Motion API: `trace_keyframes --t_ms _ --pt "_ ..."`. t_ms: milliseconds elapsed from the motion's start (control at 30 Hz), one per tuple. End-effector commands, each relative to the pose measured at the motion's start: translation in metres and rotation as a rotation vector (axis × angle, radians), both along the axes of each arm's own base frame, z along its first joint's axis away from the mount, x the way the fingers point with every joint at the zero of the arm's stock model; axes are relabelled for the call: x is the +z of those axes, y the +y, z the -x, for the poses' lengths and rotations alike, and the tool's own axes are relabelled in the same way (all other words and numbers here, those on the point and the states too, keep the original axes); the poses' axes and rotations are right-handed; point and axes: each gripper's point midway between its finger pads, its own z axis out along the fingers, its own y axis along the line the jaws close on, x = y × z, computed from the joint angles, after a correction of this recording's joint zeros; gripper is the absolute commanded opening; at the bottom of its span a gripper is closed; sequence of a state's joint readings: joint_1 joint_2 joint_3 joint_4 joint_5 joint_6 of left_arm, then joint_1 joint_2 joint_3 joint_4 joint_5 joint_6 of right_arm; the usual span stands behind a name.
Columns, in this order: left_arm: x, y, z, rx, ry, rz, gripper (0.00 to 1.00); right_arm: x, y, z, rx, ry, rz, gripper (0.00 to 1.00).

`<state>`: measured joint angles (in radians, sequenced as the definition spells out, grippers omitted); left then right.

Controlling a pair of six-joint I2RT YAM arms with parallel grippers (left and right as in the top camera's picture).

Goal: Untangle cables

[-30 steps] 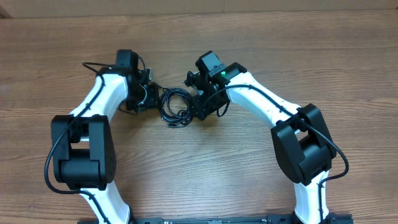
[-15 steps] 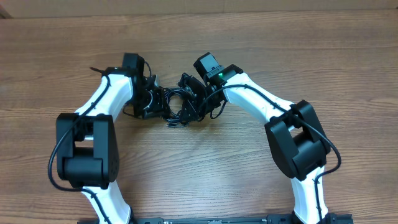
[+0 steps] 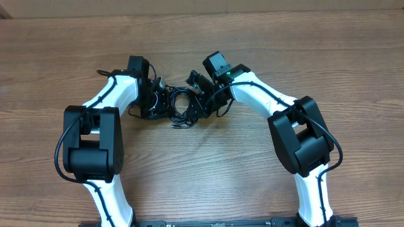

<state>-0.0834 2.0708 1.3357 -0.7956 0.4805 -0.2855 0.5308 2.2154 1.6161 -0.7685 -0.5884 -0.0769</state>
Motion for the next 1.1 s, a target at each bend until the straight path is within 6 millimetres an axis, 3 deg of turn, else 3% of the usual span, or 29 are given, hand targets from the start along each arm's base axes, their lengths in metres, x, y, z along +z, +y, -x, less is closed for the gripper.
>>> trace_keyframes --t_ms 0,567,933,1067 --pt "-0.049 0.009 0.027 -0.015 0.127 -0.075 0.20 -0.010 0.001 0.003 -0.015 0.038 0.007 0.39" --pt "-0.053 0.017 0.025 -0.014 0.114 -0.125 0.24 -0.039 -0.002 0.019 -0.201 0.188 0.035 0.39" --pt "-0.057 0.026 0.012 -0.010 0.061 -0.183 0.26 -0.017 0.011 0.038 -0.161 0.349 -0.117 0.35" --pt "-0.057 0.026 0.011 -0.008 0.053 -0.182 0.27 -0.019 0.006 0.047 -0.163 0.393 -0.097 0.34"
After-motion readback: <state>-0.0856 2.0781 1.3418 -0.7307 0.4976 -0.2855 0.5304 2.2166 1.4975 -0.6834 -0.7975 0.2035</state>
